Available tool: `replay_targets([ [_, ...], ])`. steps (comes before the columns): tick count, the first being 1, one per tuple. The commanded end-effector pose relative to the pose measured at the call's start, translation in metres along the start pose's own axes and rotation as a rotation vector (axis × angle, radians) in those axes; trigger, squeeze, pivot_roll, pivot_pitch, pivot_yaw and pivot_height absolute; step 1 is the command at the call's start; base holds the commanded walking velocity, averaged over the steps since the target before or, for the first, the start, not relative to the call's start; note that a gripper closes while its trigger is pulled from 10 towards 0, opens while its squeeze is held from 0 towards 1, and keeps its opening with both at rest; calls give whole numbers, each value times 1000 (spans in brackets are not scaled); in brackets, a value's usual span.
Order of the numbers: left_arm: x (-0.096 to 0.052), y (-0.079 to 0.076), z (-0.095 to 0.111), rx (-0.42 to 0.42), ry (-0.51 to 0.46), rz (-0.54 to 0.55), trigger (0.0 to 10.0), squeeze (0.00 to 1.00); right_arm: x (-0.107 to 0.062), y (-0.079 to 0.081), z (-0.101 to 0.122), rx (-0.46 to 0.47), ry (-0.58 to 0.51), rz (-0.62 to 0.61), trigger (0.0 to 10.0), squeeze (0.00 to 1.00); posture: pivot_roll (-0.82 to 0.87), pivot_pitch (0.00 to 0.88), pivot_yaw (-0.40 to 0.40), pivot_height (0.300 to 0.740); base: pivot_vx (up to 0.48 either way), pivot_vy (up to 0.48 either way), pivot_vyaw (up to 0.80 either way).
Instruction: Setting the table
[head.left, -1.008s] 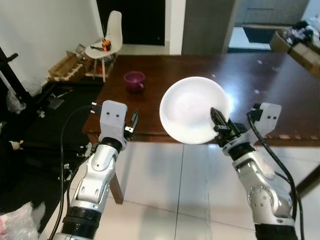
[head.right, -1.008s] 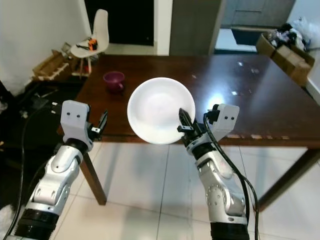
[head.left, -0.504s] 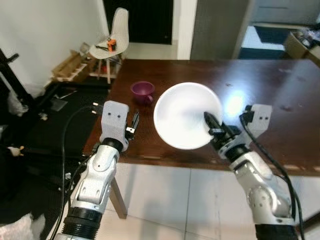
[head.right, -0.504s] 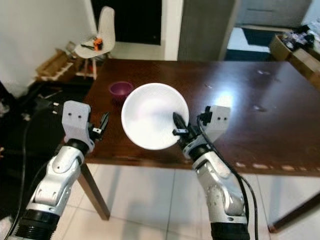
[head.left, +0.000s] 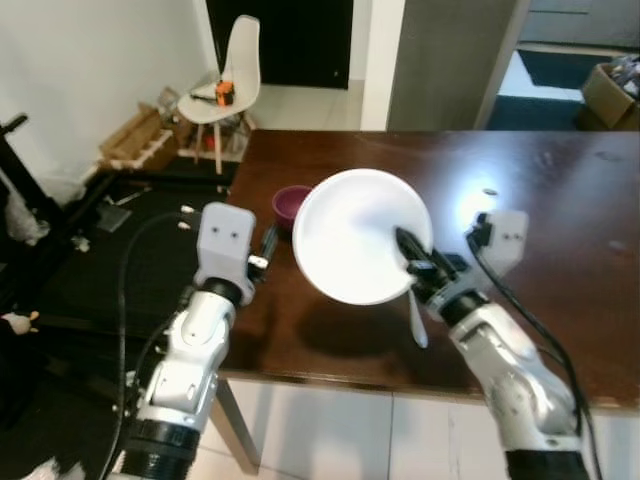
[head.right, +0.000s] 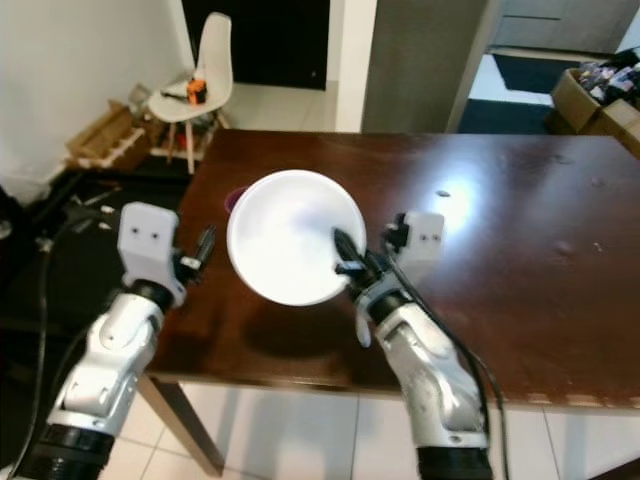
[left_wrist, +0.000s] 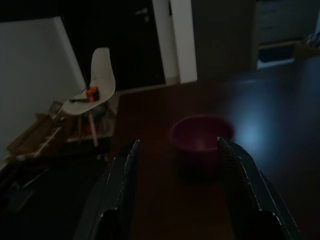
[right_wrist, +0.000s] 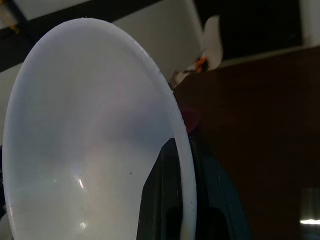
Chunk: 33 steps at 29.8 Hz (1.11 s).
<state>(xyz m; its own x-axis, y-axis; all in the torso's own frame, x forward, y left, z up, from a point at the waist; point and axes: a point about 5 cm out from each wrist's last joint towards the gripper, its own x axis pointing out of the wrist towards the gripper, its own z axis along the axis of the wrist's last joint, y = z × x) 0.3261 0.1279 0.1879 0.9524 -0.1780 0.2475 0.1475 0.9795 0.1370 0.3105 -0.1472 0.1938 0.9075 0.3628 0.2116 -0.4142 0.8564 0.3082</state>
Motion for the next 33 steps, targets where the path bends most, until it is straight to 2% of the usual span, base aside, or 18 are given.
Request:
replay_targets([
  [1, -4, 0, -4, 0, 26, -34, 10000, 0, -3, 4, -10, 6, 53, 24, 10000, 0, -89, 0, 111, 740, 0, 0, 0],
  [4, -4, 0, -3, 6, 24, -61, 10000, 0, -4, 4, -12, 1, 66, 28, 10000, 0, -87, 0, 111, 740, 0, 0, 0],
  [5, -3, 3, 2, 44, 23, -140, 10000, 0, -6, 3, -20, 26, 113, 26, 10000, 0, -82, 0, 110, 740, 0, 0, 0],
  [8, 0, 11, 9, 80, 27, -204, 10000, 0, -6, -6, -33, 77, 184, -25, 10000, 0, -76, 0, 110, 740, 0, 0, 0],
  [11, 4, 21, 16, 90, 47, -208, 10000, 0, -2, -11, -41, 153, 204, -61, 10000, 0, -59, 0, 111, 740, 0, 0, 0],
  [12, 7, 28, 22, 120, 33, -197, 10000, 0, 1, -13, -44, 187, 210, -74, 10000, 0, -46, 0, 113, 740, 0, 0, 0],
  [13, 7, 28, 22, 120, 33, -197, 10000, 0, 1, -13, -44, 187, 210, -74, 10000, 0, -46, 0, 113, 740, 0, 0, 0],
  [16, 10, 40, 35, 130, 17, -177, 10000, 0, 11, -11, -49, 274, 220, -78, 10000, 0, -18, 17, 119, 740, 0, 0, 0],
  [17, 10, 46, 42, 141, 6, -168, 10000, 0, 18, -8, -53, 330, 233, -67, 10000, 0, -2, 26, 121, 740, 0, 0, 0],
  [19, 9, 49, 46, 145, 1, -167, 10000, 0, 23, -5, -55, 361, 240, -53, 10000, 0, 14, 35, 121, 740, 0, 0, 0],
  [23, 5, 52, 52, 160, -1, -171, 10000, 0, 34, -2, -61, 392, 287, -65, 10000, 0, 42, 52, 121, 740, 0, 0, 0],
  [25, 0, 53, 54, 162, 13, -180, 10000, 0, 38, -3, -66, 364, 352, -88, 10000, 0, 57, 67, 119, 740, 0, 0, 0],
  [33, -6, 50, 53, 158, 39, -192, 10000, 0, 39, -13, -74, 318, 408, -128, 10000, 0, 69, 95, 119, 740, 0, 0, 0],
])
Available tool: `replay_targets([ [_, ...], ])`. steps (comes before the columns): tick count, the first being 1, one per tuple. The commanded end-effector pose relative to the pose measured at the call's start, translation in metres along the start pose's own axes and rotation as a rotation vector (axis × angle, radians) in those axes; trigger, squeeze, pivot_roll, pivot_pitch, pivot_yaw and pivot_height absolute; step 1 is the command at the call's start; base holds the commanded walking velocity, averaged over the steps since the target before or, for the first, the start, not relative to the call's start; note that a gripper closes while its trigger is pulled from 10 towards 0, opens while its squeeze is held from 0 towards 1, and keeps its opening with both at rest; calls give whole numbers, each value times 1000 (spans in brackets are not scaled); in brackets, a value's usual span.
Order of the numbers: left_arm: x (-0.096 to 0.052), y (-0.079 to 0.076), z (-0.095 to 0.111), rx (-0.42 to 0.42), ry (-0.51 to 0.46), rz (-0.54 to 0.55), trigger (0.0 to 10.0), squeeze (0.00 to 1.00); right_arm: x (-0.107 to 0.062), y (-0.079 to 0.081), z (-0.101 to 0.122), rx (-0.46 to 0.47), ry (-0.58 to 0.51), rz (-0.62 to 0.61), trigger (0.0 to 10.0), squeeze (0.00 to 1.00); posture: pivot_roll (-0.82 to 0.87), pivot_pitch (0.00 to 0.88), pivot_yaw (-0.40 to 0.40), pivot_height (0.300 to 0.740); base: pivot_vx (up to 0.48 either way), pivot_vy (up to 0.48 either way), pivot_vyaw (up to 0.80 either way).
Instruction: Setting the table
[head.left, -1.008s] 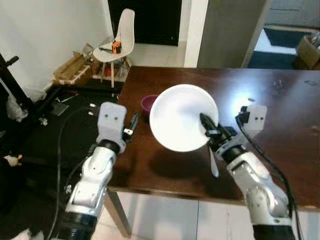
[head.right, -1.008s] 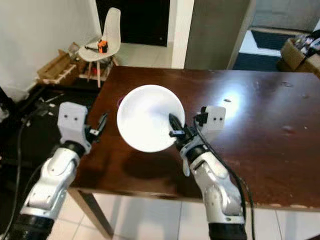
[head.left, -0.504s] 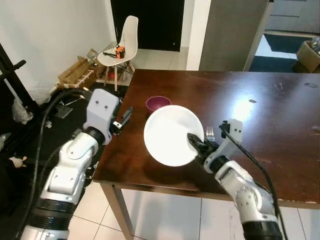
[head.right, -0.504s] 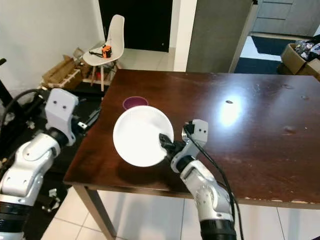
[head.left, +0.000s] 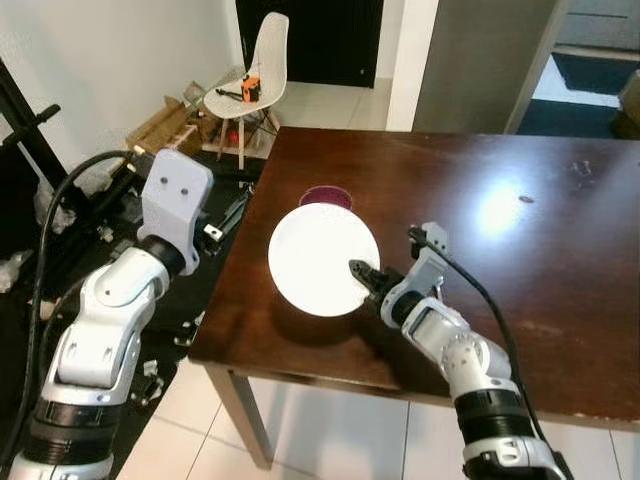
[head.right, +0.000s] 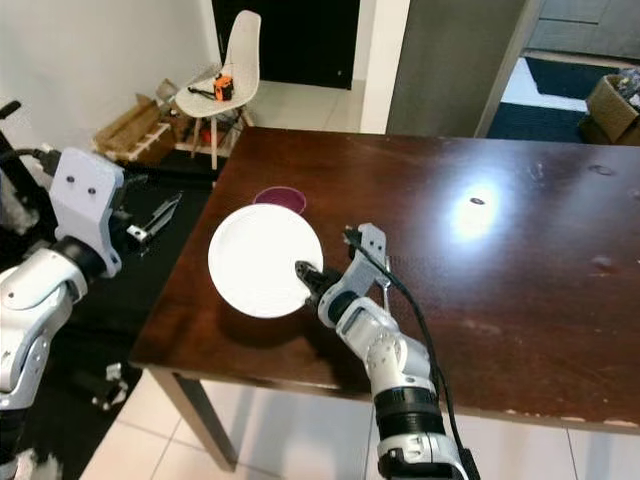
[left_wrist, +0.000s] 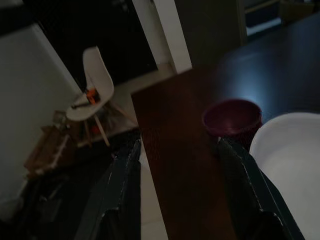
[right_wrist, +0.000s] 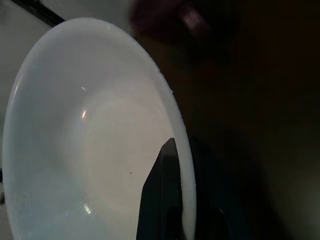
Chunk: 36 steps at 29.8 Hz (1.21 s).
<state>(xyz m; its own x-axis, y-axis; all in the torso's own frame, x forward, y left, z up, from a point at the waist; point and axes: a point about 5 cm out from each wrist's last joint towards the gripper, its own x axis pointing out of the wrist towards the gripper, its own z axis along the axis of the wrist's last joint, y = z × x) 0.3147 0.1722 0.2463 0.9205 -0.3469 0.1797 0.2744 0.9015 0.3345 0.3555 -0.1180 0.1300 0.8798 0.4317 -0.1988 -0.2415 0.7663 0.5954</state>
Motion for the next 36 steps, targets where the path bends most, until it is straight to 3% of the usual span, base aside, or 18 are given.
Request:
replay_targets([
  [1, -3, -2, -2, -12, 15, -12, 10000, 0, 2, -1, -2, -15, 20, -12, 10000, 0, 70, 104, 120, 740, 0, 0, 0],
  [4, -5, -6, -1, -21, 23, -28, 10000, 0, 2, -3, -5, -24, 73, 0, 10000, 0, 71, 120, 116, 740, 0, 0, 0],
  [7, -9, -19, 3, -8, 38, -181, 10000, 0, 1, -4, -9, -38, 118, 5, 10000, 0, 66, 129, 116, 740, 0, 0, 0],
  [11, -14, -23, 3, 27, 59, -285, 10000, 0, 1, -6, -8, -40, 123, 1, 10000, 0, 63, 131, 119, 740, 0, 0, 0],
  [13, -24, -17, -1, 77, 114, -392, 10000, 0, 1, -7, -7, -37, 133, 1, 10000, 0, 58, 133, 126, 740, 0, 0, 0],
  [14, -24, -17, -1, 77, 114, -392, 10000, 0, 1, -7, -7, -37, 133, 1, 10000, 0, 58, 133, 126, 740, 0, 0, 0],
  [16, -38, 1, -2, 128, 188, -482, 10000, 0, 2, -7, -5, -58, 156, 3, 10000, 0, 56, 134, 126, 740, 0, 0, 0],
  [23, -48, 28, 10, 197, 222, -524, 10000, 0, 2, -2, 6, -49, 191, 16, 10000, 0, 55, 127, 117, 740, 0, 0, 0],
  [27, -49, 31, 12, 209, 224, -519, 10000, 0, 3, 0, 10, -40, 208, 29, 10000, 8, 52, 124, 112, 740, 0, 0, 0],
  [28, -51, 31, 12, 213, 226, -532, 10000, 0, 2, 2, 11, -39, 245, 46, 10000, 141, 50, 123, 108, 740, 0, 0, 0],
  [34, -61, 28, 11, 221, 253, -605, 10000, 0, 0, 4, 11, -89, 322, 66, 10000, 165, 44, 119, 100, 740, 0, 0, 0],
  [35, -62, 28, 10, 222, 255, -608, 10000, 0, 0, 4, 11, -87, 325, 65, 10000, 204, 44, 119, 100, 740, 0, 0, 0],
  [36, -63, 27, 10, 223, 261, -615, 10000, 0, 0, 4, 11, -90, 329, 66, 10000, 373, 44, 113, 94, 740, 0, 0, 0],
])
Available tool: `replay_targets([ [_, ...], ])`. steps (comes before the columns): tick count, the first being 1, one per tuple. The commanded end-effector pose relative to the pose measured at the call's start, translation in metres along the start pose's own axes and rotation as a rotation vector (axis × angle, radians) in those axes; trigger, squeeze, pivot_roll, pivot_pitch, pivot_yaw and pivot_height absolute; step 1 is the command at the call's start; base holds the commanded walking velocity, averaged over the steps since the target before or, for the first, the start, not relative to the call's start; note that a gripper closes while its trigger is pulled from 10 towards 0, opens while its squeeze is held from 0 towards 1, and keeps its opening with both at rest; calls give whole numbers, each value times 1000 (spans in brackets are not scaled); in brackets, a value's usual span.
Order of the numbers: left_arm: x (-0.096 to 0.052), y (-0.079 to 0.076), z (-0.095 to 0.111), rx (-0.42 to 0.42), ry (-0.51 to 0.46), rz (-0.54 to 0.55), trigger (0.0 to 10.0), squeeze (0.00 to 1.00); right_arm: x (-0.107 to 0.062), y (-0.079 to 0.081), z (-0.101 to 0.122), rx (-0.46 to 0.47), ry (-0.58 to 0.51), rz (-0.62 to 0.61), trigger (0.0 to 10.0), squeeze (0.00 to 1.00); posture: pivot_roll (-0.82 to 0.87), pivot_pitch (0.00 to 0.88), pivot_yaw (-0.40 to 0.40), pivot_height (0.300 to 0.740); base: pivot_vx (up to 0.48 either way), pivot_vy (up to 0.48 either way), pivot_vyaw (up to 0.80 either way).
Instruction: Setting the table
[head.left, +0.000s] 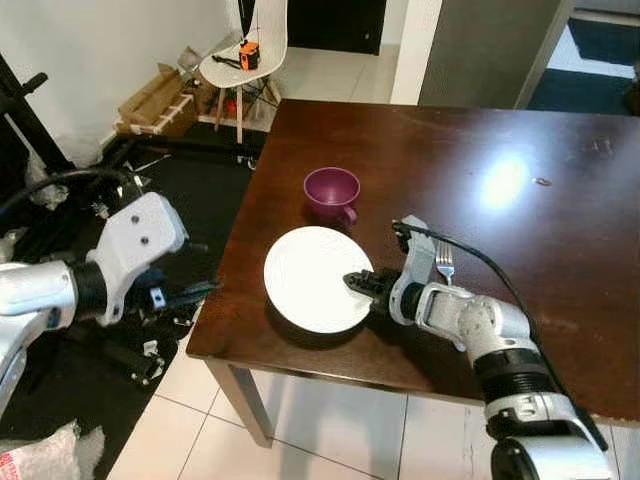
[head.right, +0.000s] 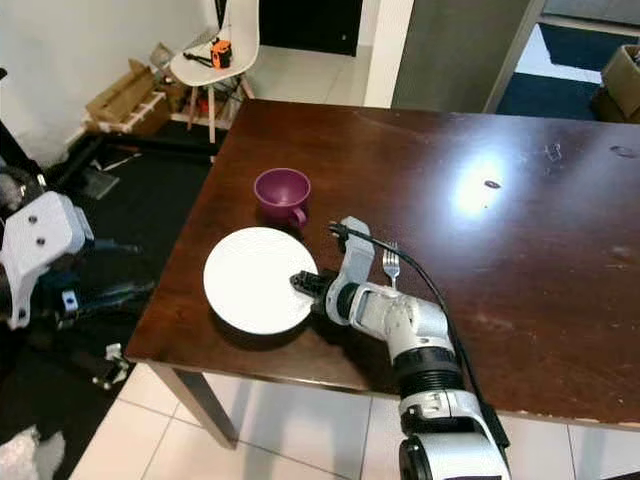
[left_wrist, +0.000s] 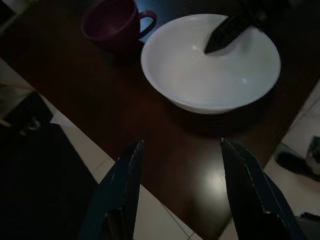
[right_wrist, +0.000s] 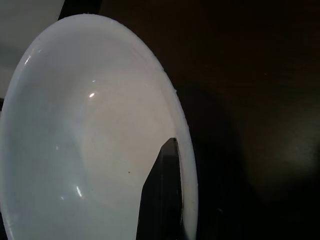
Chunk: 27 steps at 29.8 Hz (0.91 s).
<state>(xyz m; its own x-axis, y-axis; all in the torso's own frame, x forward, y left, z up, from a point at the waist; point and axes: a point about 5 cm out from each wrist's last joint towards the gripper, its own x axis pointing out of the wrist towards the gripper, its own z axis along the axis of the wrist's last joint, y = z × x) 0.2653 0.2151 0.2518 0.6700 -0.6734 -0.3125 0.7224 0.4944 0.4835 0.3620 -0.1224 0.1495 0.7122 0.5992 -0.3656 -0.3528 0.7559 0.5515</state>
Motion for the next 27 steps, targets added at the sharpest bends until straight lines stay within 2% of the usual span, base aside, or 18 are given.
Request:
replay_targets([
  [1, -4, -2, 0, 15, 6, -18, 10000, 0, 2, -2, -9, 0, 52, -14, 10000, 373, 44, 113, 94, 740, 0, 0, 0],
  [2, -5, -3, 0, 17, 9, -24, 10000, 0, 2, -2, -9, -4, 55, -12, 10000, 522, 44, 113, 94, 740, 0, 0, 0],
  [3, -5, -3, 0, 17, 9, -24, 10000, 0, 2, -2, -9, -4, 55, -12, 10000, 522, 44, 113, 94, 740, 0, 0, 0],
  [5, -5, -5, -1, 18, 9, -31, 10000, 0, 2, -2, -7, -10, 51, -12, 10000, 1000, 44, 113, 94, 740, 0, 0, 0],
  [15, 1, -9, -2, 4, -8, -48, 10000, 0, -5, 5, 10, -28, -47, 39, 10000, 1000, 32, 102, 100, 740, 0, 0, 0],
  [16, 1, -9, -2, 3, -10, -49, 10000, 0, -6, 5, 12, -31, -55, 41, 10000, 0, 26, 100, 102, 740, 0, 0, 0],
  [20, 4, -11, -2, -4, -23, -57, 10000, 0, -18, 10, 17, -52, -88, 55, 10000, 0, 22, 99, 103, 740, 0, 0, 0],
  [27, 8, -14, -3, -16, -40, -71, 10000, 0, -49, 21, 17, -88, -139, 81, 10000, 0, 4, 97, 109, 740, 0, 0, 0],
])
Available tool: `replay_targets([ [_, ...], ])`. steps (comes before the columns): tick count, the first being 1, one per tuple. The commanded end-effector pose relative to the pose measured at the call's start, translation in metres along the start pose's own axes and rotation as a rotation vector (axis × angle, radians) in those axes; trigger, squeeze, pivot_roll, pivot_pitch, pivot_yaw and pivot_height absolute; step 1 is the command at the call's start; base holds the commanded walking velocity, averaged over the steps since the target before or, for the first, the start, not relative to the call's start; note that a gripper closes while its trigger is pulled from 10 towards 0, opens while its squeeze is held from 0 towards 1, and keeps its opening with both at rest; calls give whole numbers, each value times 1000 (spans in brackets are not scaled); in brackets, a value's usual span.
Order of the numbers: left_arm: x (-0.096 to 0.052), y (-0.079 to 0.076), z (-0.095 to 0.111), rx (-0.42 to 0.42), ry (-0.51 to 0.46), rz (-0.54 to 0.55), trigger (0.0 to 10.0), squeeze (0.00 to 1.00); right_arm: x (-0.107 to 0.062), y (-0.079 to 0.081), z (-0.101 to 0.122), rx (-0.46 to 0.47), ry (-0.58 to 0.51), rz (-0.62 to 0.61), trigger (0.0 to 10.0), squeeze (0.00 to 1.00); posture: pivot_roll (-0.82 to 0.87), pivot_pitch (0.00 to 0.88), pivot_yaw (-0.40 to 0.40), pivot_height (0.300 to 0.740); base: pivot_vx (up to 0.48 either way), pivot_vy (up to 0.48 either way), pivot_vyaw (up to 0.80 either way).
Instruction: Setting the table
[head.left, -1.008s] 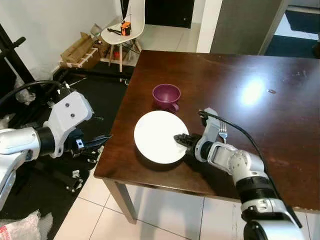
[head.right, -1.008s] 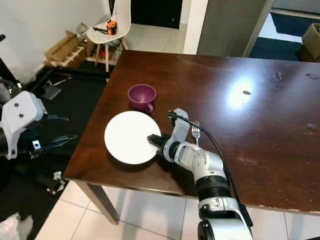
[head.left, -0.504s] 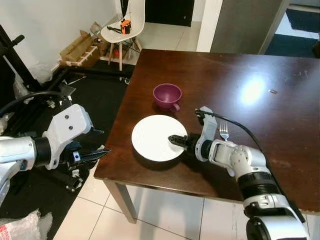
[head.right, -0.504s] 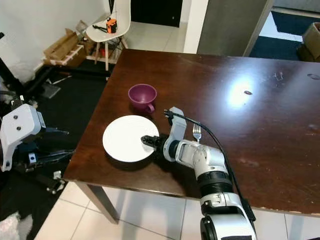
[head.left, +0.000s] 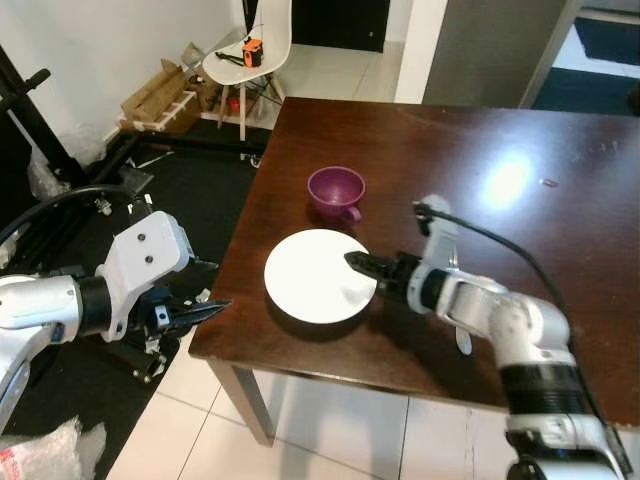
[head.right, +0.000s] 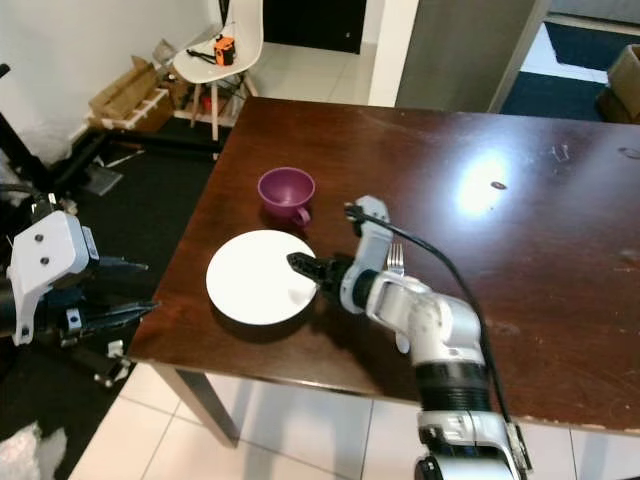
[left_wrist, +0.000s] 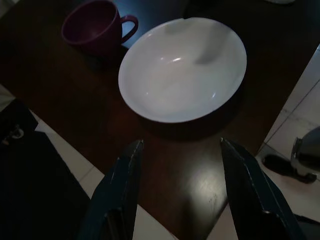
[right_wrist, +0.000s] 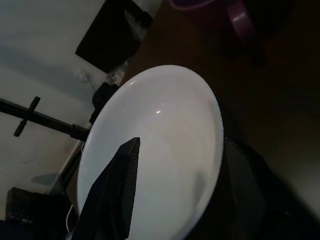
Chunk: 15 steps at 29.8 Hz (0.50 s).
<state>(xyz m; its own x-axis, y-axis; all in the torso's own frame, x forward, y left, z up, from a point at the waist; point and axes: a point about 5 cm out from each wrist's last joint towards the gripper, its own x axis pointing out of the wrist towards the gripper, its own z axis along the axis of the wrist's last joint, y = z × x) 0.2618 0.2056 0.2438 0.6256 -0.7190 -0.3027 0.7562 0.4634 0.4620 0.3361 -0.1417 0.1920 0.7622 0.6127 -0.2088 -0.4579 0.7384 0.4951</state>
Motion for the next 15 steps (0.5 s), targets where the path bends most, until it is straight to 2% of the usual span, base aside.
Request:
replay_targets([
  [1, 3, -3, -3, -11, -5, -23, 10000, 0, -11, 5, -5, 1, 1, 4, 10000, 0, -4, 94, 112, 740, 0, 0, 0],
  [4, 8, -2, -4, -23, -24, -8, 10000, 0, -30, 6, -8, -150, -87, -92, 10000, 0, -15, 88, 117, 740, 0, 0, 0],
  [5, 8, -2, -4, -23, -24, -8, 10000, 0, -30, 6, -8, -150, -87, -92, 10000, 0, -15, 88, 117, 740, 0, 0, 0],
  [9, 21, -6, -6, -91, -76, 64, 10000, 0, -42, 6, -6, -334, -313, -239, 10000, 0, -41, 68, 130, 740, 0, 0, 0],
  [10, 21, -6, -6, -91, -76, 64, 10000, 0, -42, 6, -6, -334, -313, -239, 10000, 0, -41, 68, 130, 740, 0, 0, 0],
  [12, 31, -9, -7, -155, -115, 140, 10000, 0, -48, 12, -12, -382, -419, -300, 10000, 0, -47, 61, 133, 740, 0, 0, 0],
  [15, 38, -13, -8, -228, -153, 194, 10000, 0, -53, 20, -17, -412, -472, -330, 10000, 0, -58, 52, 133, 740, 0, 0, 0],
])
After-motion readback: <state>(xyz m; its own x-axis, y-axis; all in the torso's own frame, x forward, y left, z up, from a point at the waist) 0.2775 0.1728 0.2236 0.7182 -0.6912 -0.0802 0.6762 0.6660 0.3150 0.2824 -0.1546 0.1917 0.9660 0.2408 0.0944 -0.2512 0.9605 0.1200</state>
